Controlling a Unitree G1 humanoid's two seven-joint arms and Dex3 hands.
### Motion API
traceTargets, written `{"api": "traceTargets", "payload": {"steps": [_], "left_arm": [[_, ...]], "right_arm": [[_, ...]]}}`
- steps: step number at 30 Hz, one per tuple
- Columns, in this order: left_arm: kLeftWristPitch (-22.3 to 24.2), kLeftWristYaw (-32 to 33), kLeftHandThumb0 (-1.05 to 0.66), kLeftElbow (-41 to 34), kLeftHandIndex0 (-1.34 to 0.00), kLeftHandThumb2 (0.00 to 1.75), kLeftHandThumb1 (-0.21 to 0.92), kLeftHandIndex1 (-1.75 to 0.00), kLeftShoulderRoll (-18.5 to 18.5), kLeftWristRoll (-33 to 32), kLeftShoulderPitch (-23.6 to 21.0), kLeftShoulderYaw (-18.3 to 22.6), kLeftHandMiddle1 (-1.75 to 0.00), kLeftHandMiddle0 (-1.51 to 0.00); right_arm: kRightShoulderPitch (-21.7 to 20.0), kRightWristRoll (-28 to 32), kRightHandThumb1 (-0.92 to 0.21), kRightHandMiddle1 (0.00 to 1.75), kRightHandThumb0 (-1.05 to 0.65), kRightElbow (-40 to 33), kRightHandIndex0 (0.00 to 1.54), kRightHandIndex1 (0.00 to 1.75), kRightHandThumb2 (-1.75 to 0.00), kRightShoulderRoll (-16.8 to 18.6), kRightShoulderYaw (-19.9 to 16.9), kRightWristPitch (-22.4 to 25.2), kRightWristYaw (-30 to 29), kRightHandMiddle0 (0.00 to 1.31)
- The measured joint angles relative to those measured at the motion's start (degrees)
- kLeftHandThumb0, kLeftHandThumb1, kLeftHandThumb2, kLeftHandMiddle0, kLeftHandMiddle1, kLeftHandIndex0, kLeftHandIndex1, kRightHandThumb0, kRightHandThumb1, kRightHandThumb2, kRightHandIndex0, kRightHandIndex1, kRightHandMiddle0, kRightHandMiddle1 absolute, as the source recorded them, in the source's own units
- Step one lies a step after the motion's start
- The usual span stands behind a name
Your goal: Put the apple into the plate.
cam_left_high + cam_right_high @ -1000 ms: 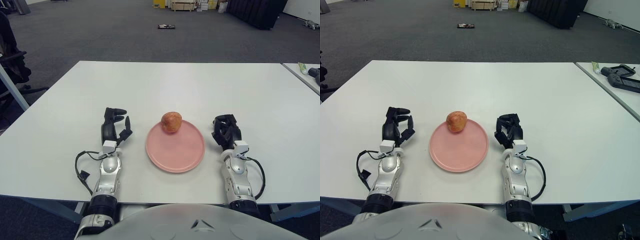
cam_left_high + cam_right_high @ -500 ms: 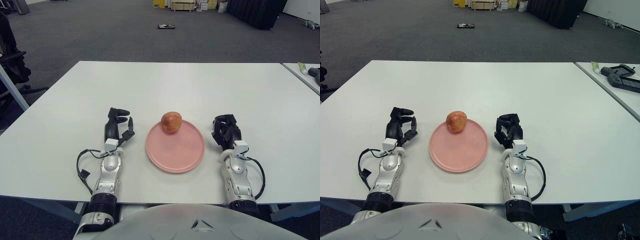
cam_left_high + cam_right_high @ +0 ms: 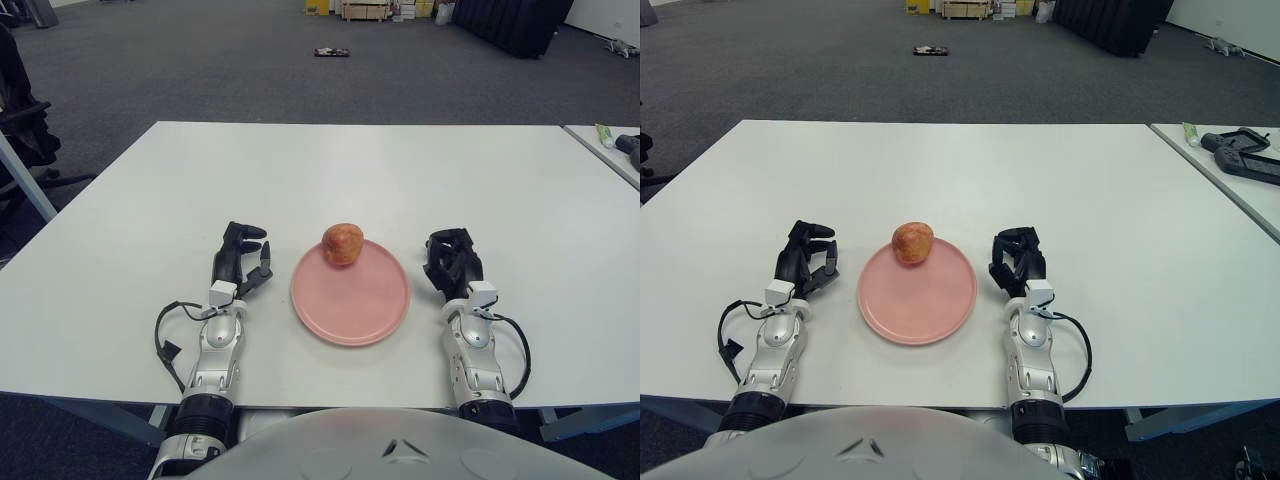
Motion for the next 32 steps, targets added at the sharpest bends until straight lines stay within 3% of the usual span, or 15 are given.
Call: {"api": "traceTargets", "payload": {"steps": [11, 32], "left_arm": [[3.00, -0.69, -0.38, -3.06, -0.32, 0.83, 0.70, -1.75, -0.07, -0.21, 1.49, -0.17, -1.63, -0.53], [4.21, -1.53, -0.38, -5.59, -0.32, 0.82, 0.71, -1.75, 0.28, -0.07, 3.12, -0.57, -1.64, -0.56]], "right_arm": [[0.10, -0.05, -0.75, 1.75, -0.37, -0.08, 0.52, 1.31, -0.76, 0.04, 0.06, -0.01, 0.09, 0.29], [0.30, 0.09, -0.83, 1.75, -0.36, -0.91, 0.50, 1.26, -0.66, 0.26, 0.11, 1.15, 0.60, 0.24]]}}
